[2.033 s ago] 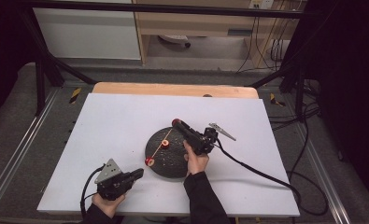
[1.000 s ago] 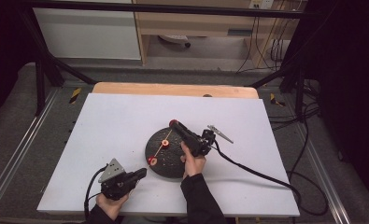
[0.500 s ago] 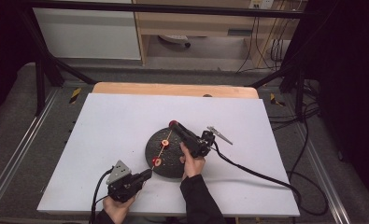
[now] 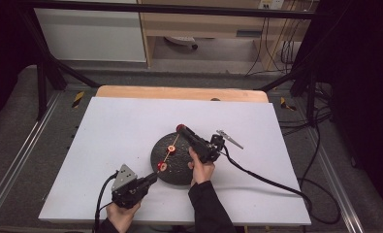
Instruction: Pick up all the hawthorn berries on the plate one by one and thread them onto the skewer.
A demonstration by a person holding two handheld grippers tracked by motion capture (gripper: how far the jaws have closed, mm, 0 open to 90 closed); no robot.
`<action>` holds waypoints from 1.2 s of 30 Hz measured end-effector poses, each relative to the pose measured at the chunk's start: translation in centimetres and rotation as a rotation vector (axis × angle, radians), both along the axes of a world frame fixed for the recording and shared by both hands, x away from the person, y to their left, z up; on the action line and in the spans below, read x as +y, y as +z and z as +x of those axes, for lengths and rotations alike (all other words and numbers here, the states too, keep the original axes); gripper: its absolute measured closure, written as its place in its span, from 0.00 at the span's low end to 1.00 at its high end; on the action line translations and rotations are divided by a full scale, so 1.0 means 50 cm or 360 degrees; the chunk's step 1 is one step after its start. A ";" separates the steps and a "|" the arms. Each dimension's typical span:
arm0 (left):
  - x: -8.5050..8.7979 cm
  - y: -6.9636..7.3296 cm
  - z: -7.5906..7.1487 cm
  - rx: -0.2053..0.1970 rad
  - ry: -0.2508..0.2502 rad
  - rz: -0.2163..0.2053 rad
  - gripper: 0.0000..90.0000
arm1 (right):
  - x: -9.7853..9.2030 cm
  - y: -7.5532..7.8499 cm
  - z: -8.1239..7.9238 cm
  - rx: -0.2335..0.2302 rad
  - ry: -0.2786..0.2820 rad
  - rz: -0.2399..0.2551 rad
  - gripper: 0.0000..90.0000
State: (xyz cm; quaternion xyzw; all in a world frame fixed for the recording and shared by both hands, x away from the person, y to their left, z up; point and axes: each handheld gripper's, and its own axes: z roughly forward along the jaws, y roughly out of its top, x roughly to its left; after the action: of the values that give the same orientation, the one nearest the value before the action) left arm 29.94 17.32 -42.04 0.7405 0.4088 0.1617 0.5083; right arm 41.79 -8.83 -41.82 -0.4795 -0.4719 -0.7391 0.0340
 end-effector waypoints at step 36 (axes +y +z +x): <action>0.000 0.005 -0.012 -0.0058 0.0014 0.0026 0.99 | -0.020 -0.007 0.003 0.0128 -0.0017 0.0125 0.69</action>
State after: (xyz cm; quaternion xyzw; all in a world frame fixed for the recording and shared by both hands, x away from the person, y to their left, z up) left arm 29.34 17.33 -41.80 0.7398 0.4016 0.1806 0.5088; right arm 41.93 -9.83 -42.18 -0.5095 -0.4384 -0.7373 0.0678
